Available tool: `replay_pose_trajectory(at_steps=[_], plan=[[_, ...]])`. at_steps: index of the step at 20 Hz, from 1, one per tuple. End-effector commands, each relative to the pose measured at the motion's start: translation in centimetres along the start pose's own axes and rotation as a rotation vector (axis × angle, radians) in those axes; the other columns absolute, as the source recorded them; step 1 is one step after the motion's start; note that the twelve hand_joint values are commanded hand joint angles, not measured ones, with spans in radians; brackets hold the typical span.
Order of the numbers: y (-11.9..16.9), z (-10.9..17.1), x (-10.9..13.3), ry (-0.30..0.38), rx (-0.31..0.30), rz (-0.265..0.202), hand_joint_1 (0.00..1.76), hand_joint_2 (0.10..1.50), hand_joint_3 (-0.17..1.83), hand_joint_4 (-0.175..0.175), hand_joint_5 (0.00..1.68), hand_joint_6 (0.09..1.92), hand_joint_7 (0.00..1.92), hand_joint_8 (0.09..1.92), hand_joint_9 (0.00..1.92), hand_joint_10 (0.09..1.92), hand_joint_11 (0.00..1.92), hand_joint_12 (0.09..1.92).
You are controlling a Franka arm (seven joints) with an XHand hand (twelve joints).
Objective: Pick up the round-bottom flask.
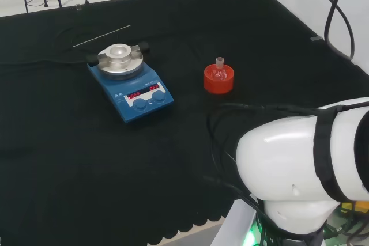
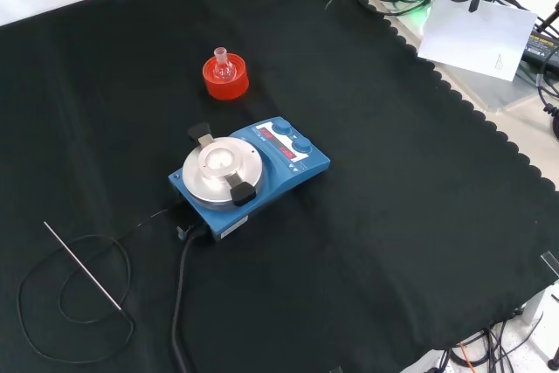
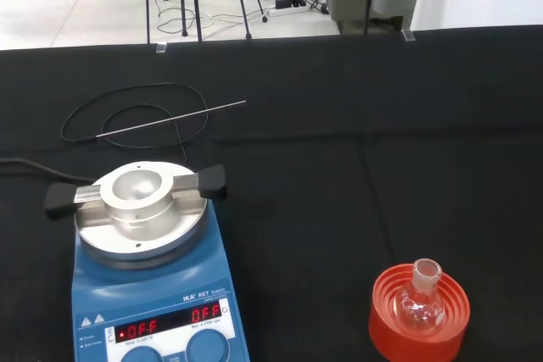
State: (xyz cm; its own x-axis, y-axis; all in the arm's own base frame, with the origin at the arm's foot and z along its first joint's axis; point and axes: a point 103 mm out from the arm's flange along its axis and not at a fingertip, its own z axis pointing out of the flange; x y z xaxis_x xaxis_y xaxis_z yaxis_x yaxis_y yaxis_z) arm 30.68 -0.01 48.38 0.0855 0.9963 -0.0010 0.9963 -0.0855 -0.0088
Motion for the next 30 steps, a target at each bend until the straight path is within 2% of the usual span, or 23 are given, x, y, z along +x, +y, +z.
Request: replay_pose_trajectory(at_steps=[1,4,12,17,23,30], plan=[[0.0,0.0,0.1,-0.007,-0.008,0.001,0.3,1.12,0.38,-0.034,0.42,0.09,0.22,0.6,0.3,0.7,0.01,1.22],[0.0,0.0,0.1,-0.007,-0.008,0.003,0.21,1.22,0.33,-0.029,0.41,0.09,0.19,0.58,0.25,0.71,0.0,1.18],[0.4,0.9,0.2,-0.005,0.011,0.024,0.2,1.23,0.31,-0.029,0.41,0.09,0.19,0.57,0.25,0.71,0.0,1.17],[1.4,3.3,-0.6,0.007,0.038,0.06,0.21,1.23,0.3,-0.029,0.41,0.09,0.19,0.57,0.25,0.71,0.0,1.17],[3.5,6.8,-2.7,0.035,0.085,0.118,0.23,1.22,0.28,-0.031,0.4,0.09,0.2,0.58,0.25,0.72,0.0,1.17],[6.8,11.0,-3.9,0.051,0.113,0.13,0.25,1.22,0.26,-0.033,0.4,0.09,0.21,0.58,0.26,0.72,0.0,1.17]])
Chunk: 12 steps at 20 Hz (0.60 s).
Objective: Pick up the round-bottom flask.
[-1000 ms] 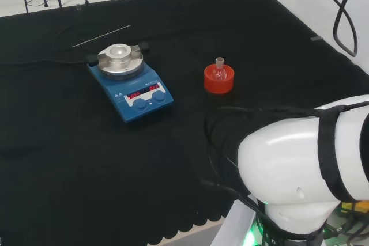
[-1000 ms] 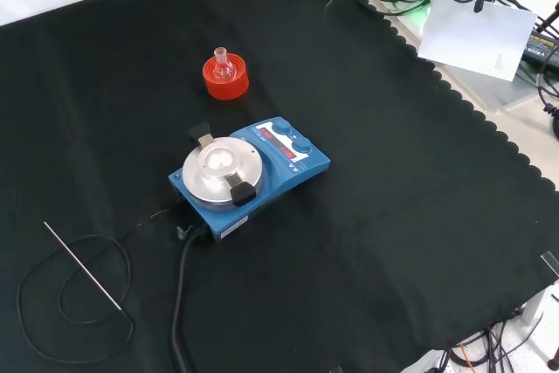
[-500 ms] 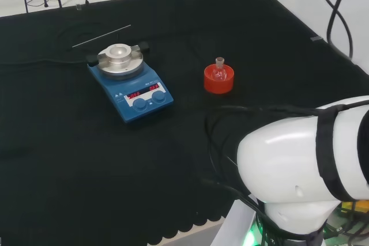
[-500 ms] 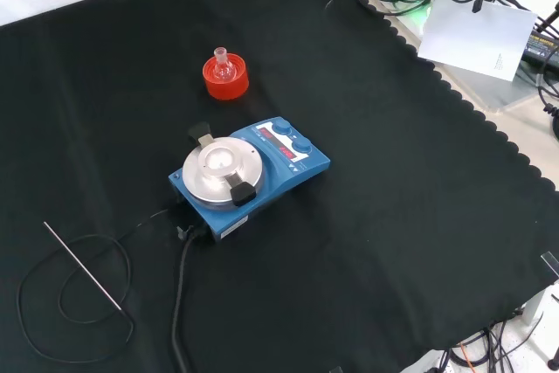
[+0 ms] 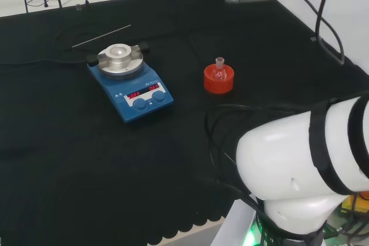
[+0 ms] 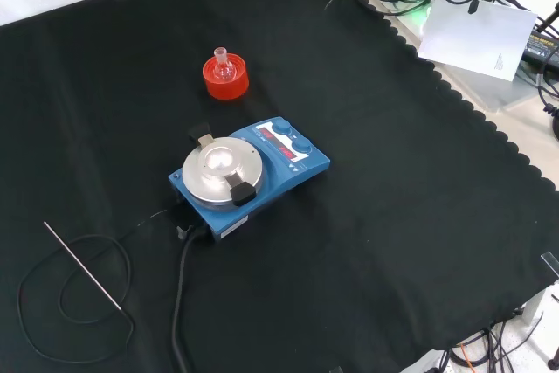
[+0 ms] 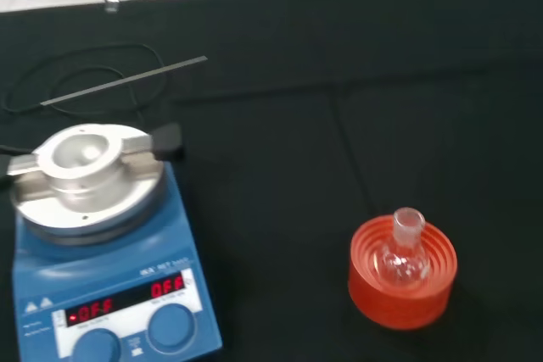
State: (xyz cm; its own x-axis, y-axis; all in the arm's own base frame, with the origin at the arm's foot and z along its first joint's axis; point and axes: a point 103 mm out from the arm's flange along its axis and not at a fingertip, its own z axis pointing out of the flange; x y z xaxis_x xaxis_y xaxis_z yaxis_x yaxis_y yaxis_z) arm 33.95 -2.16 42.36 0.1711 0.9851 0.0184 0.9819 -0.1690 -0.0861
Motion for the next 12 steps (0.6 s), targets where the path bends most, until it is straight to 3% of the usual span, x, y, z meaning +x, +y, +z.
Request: replay_pose_trajectory(at_steps=[1,12], plan=[[4.4,5.3,-2.1,0.031,0.037,0.048,0.26,1.21,0.26,-0.034,0.4,0.09,0.21,0.58,0.26,0.72,0.0,1.17],[7.7,11.8,-4.4,0.036,0.045,0.054,0.4,1.14,0.22,-0.048,0.42,0.09,0.27,0.62,0.36,0.74,0.0,1.24]])
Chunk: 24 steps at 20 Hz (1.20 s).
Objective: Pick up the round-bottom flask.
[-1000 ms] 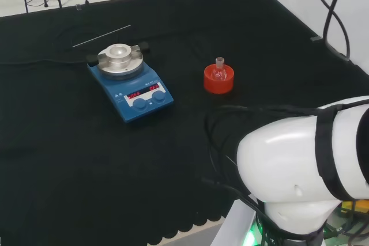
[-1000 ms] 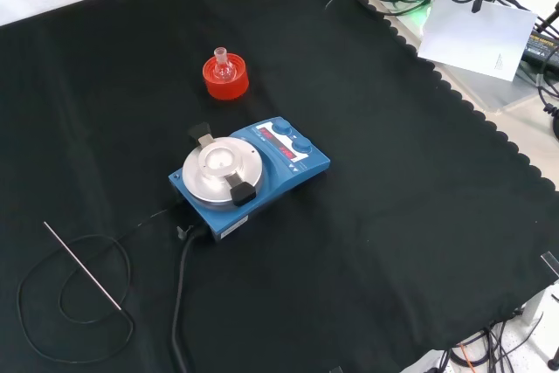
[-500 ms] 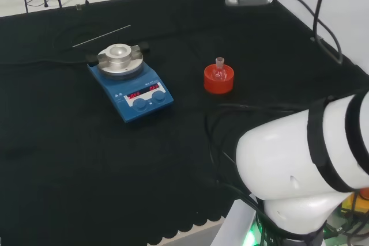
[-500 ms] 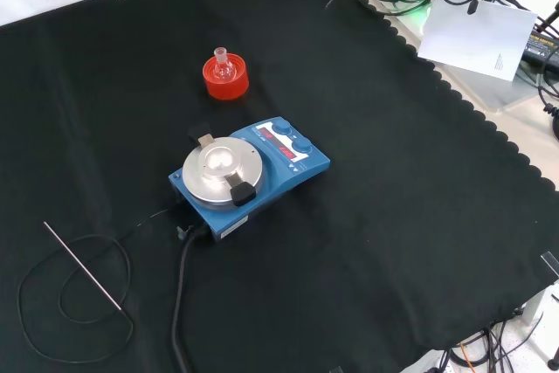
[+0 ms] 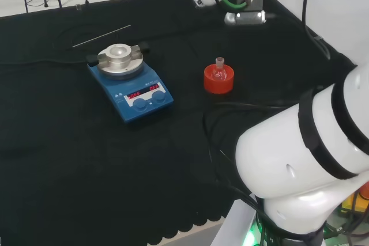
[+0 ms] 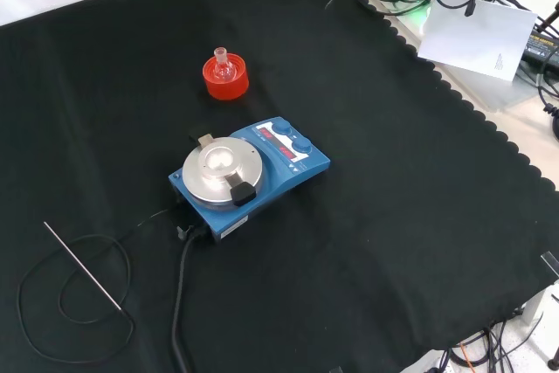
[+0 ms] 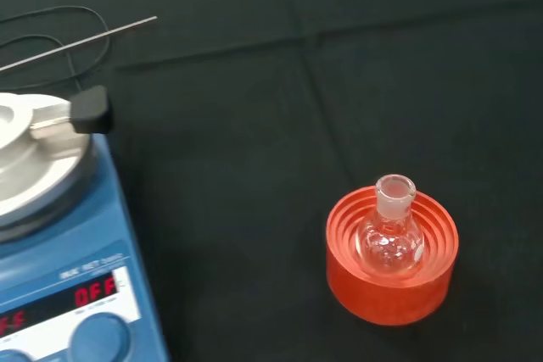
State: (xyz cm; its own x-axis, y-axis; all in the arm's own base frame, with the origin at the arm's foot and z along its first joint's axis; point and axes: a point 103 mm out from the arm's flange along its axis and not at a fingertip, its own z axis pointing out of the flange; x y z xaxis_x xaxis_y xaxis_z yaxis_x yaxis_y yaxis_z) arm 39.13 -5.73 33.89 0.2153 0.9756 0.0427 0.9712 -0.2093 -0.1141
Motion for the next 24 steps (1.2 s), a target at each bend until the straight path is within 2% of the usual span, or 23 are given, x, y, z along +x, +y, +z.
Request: replay_pose_trajectory(at_steps=[1,5,9,12,16,20,24], plan=[[1.7,4.4,-1.7,0.01,0.023,0.012,0.41,1.14,0.22,-0.049,0.42,0.09,0.28,0.62,0.37,0.74,0.0,1.25],[2.2,6.6,-2.2,0.055,0.023,0.012,0.46,1.1,0.21,-0.053,0.44,0.09,0.31,0.64,0.41,0.74,0.0,1.3],[2.8,9.1,-2.7,0.138,0.016,0.006,0.63,1.01,0.18,-0.058,0.5,0.09,0.37,0.67,0.47,0.74,0.0,1.37],[3.2,11.0,-3.0,0.135,0.011,-0.004,0.72,0.92,0.22,-0.062,0.54,0.09,0.43,0.68,0.54,0.71,0.03,1.38],[4.1,13.6,-4.0,0.133,0.031,0.005,0.78,0.76,0.46,-0.065,0.56,0.09,0.47,0.69,0.59,0.68,0.06,1.39],[5.1,15.9,-4.9,0.137,0.044,0.012,0.79,0.71,0.51,-0.066,0.57,0.09,0.48,0.69,0.59,0.69,0.07,1.39],[5.9,17.6,-5.6,0.143,0.031,0.009,0.8,0.69,0.51,-0.067,0.56,0.09,0.47,0.69,0.59,0.69,0.08,1.39]])
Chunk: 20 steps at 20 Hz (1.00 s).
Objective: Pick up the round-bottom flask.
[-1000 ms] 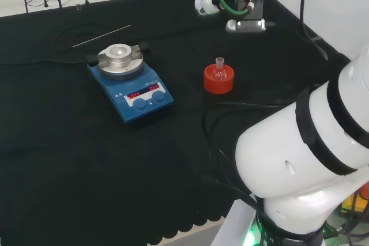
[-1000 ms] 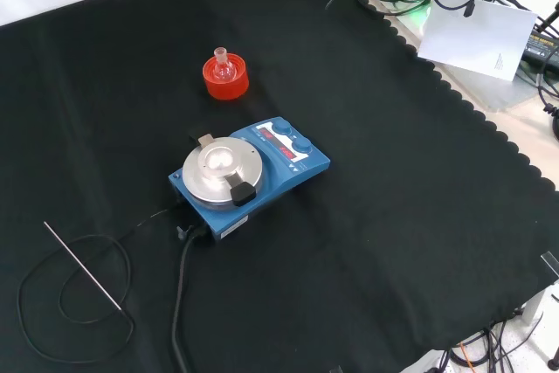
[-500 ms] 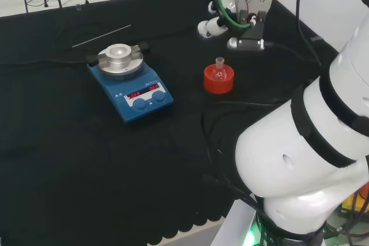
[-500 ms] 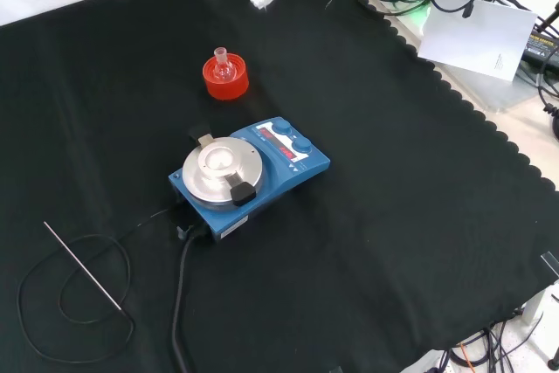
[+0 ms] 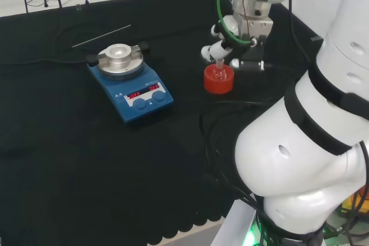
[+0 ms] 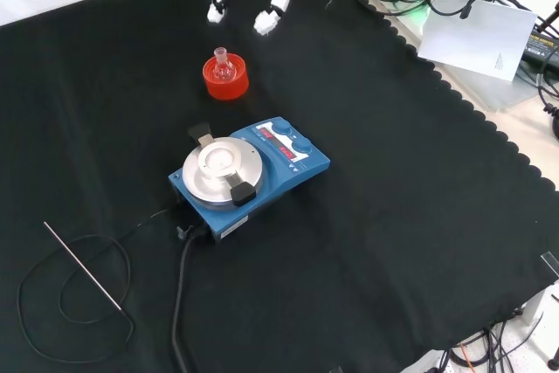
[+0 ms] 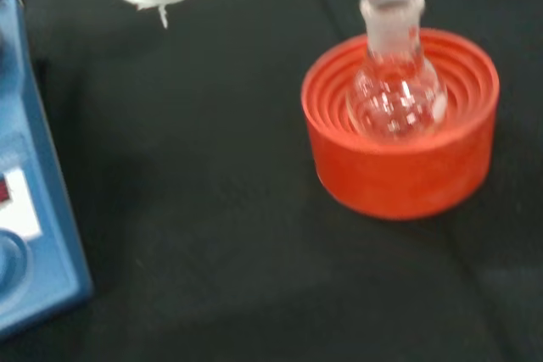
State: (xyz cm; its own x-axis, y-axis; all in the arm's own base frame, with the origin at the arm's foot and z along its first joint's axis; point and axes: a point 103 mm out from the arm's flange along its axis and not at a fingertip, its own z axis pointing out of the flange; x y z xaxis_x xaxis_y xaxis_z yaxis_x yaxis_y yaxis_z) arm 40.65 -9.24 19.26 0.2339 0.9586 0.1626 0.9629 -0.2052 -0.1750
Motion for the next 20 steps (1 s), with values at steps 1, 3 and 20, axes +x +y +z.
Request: replay_pose_trajectory(at_steps=[1,3,20], plan=[[2.5,3.5,-2.6,0.026,-0.033,0.002,0.8,0.69,0.51,-0.067,0.56,0.09,0.46,0.69,0.59,0.69,0.08,1.39],[2.8,4.0,-3.2,0.039,-0.053,-0.001,0.8,0.68,0.51,-0.067,0.56,0.09,0.45,0.69,0.59,0.68,0.08,1.39],[6.3,6.3,-7.0,0.127,-0.086,0.037,0.83,0.62,0.55,-0.066,0.55,0.1,0.4,0.72,0.56,0.7,0.08,1.39]])
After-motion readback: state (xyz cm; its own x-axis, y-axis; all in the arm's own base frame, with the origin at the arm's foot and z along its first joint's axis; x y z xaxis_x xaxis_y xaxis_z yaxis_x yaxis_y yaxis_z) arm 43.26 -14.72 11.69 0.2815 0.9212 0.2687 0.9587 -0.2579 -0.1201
